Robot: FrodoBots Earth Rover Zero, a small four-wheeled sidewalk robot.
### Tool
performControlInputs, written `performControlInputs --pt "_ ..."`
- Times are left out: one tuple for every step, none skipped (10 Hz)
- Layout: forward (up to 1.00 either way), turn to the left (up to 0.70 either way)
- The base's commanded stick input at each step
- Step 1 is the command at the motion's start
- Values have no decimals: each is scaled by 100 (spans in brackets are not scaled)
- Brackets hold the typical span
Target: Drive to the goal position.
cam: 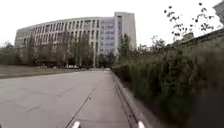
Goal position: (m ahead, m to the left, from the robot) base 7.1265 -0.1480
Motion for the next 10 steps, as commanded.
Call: performControlInputs --pt "60 0" --pt "60 0" --pt "60 0" --pt "60 0" --pt "60 0" --pt "60 0" --pt "60 0" --pt "60 0" --pt "60 0" --pt "60 0"
